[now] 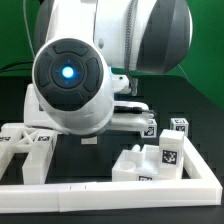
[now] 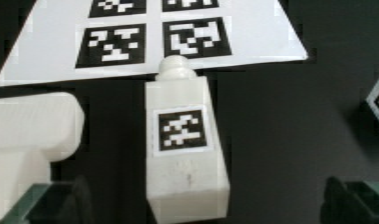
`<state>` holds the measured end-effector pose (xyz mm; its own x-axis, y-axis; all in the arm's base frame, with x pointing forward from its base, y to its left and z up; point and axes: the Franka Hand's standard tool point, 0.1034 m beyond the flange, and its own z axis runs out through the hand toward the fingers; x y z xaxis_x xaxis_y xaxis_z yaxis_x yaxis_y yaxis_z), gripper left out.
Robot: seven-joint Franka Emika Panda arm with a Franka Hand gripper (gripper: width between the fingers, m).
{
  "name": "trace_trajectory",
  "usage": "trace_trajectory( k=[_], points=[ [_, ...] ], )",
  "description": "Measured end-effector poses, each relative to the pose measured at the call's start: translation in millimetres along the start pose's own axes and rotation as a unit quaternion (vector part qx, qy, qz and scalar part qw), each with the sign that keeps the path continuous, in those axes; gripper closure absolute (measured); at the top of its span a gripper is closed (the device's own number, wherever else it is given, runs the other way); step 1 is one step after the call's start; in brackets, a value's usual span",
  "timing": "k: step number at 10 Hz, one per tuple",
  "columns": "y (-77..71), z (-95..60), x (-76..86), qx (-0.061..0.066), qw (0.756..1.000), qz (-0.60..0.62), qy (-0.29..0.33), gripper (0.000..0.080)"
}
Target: Assemble chair
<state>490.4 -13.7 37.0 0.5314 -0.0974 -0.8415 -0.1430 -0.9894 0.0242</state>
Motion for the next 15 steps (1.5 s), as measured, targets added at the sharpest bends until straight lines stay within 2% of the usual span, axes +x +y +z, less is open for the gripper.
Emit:
trace_trajectory(
  k=[3,5,9,10,11,12,15],
  points=[
    [1.9,1.1,1.2,0.001,1.0,0.001,0.001,0.015],
    [2.4,30.2,10.1,0.002,1.0,0.012,0.005,0.015],
    [5.5,32.3,12.6,0.004,1.0,0.021,0.011,0.0177],
    [6.1,32.3,12.6,0.005,1.0,0.021,0.011,0.0354],
    [6.5,32.4,12.7,0.005,1.0,0.022,0.011,0.0354],
    [6.9,32.3,12.7,0.005,1.0,0.022,0.01,0.0515],
    [7.9,32.3,12.7,0.006,1.0,0.023,0.01,0.0514]
  ],
)
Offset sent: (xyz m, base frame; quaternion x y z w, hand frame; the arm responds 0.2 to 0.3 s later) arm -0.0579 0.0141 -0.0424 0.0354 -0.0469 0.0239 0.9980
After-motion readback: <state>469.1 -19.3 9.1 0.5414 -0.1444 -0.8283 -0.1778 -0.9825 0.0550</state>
